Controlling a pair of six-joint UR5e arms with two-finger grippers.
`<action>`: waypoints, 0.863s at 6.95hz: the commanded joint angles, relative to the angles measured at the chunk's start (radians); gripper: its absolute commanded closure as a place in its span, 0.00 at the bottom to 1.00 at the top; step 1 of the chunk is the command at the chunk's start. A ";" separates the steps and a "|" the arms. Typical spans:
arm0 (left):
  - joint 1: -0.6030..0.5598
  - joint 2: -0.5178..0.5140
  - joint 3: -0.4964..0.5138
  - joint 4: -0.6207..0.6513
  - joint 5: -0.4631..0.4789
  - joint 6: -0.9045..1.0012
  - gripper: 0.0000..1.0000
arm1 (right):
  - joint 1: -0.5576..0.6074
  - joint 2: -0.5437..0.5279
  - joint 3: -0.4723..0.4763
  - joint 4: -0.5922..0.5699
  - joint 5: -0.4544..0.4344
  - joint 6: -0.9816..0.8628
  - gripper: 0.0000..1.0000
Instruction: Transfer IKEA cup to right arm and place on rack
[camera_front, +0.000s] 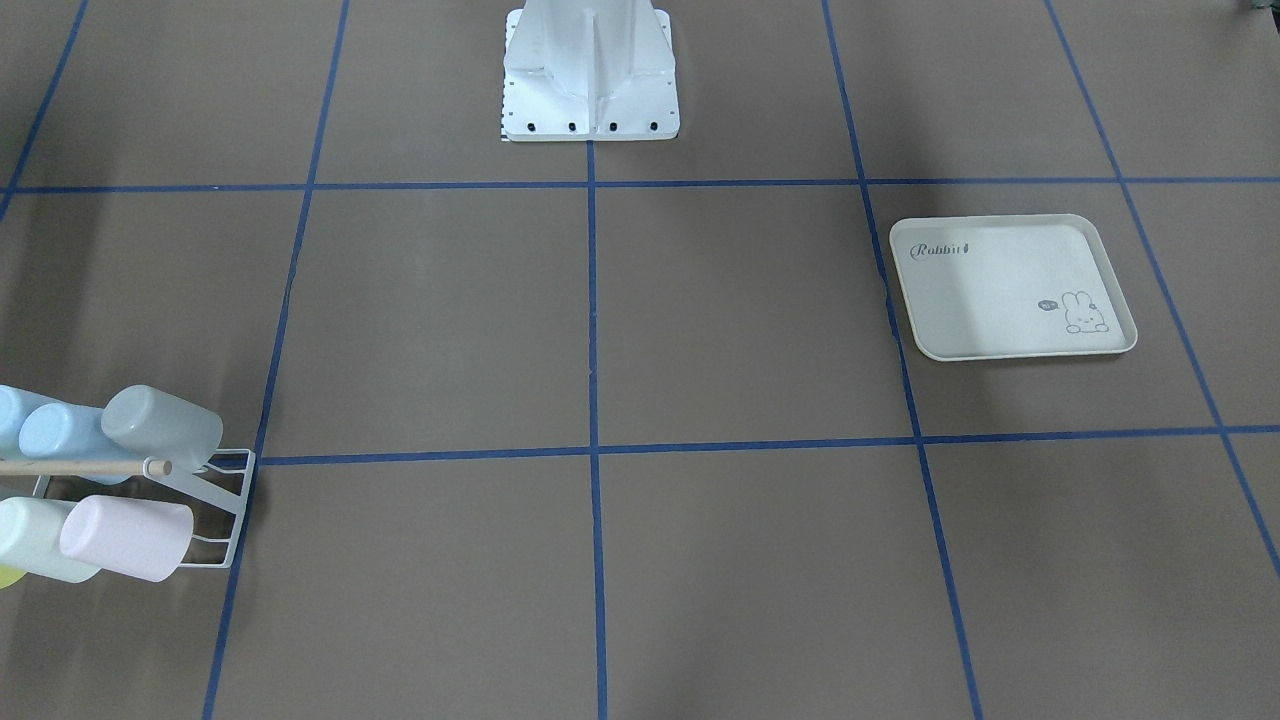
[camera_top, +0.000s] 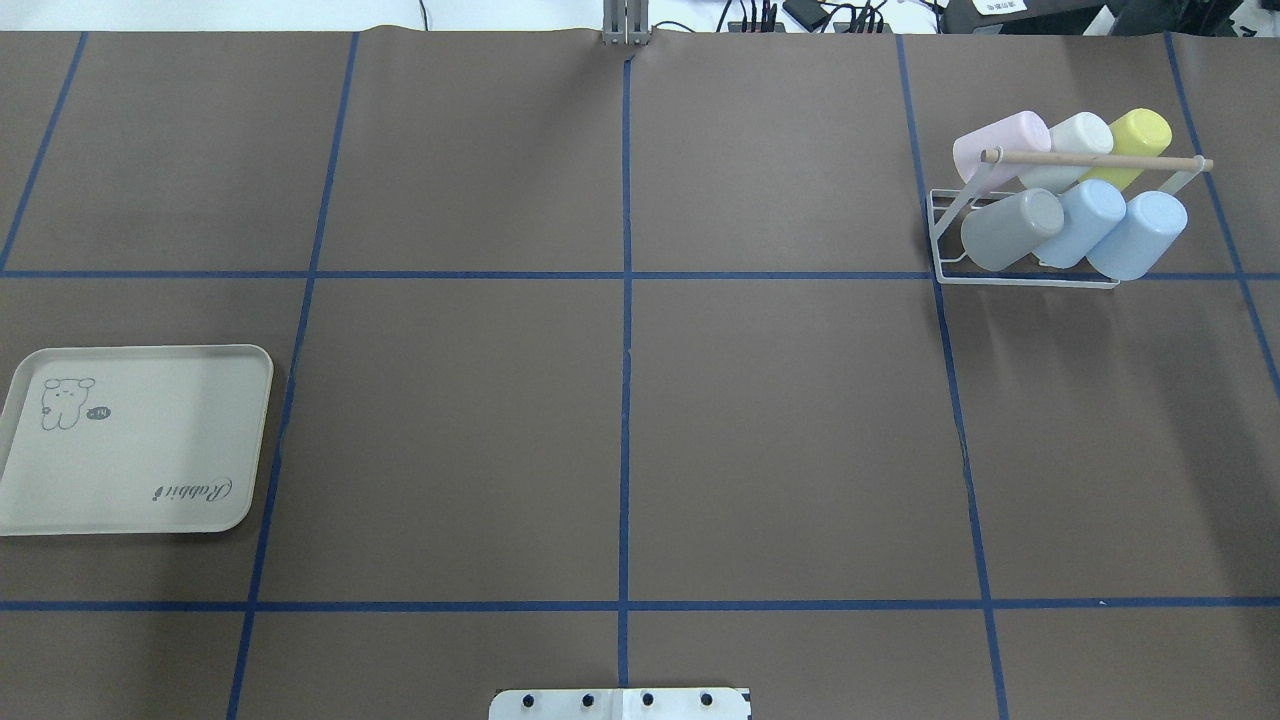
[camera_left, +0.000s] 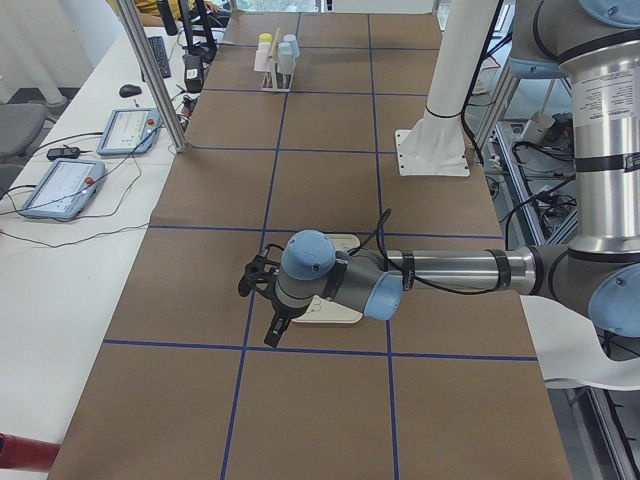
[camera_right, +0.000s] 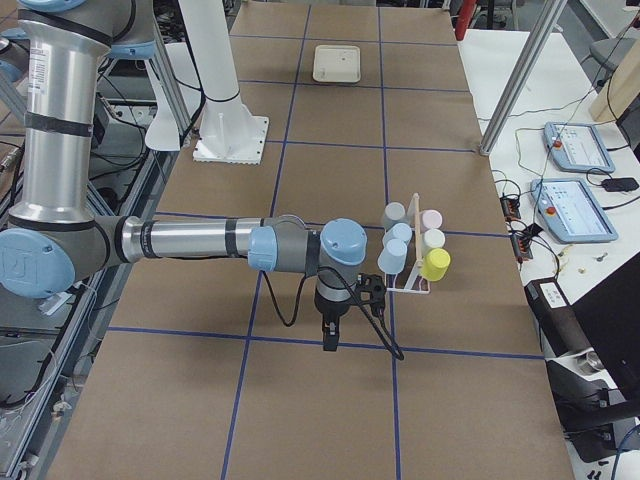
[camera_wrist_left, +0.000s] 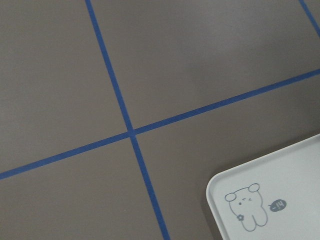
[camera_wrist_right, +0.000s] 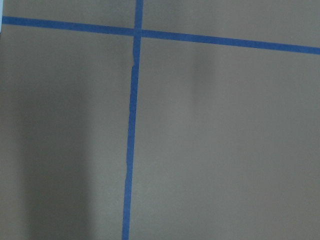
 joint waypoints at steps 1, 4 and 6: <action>-0.033 0.002 -0.045 0.066 0.130 0.051 0.00 | 0.027 -0.006 0.003 0.002 -0.001 -0.001 0.01; -0.056 0.054 -0.112 0.087 0.122 0.049 0.00 | 0.027 0.000 0.011 0.002 0.004 0.002 0.00; -0.058 0.048 -0.113 0.099 0.125 0.039 0.00 | 0.027 -0.001 0.009 0.002 0.005 0.002 0.01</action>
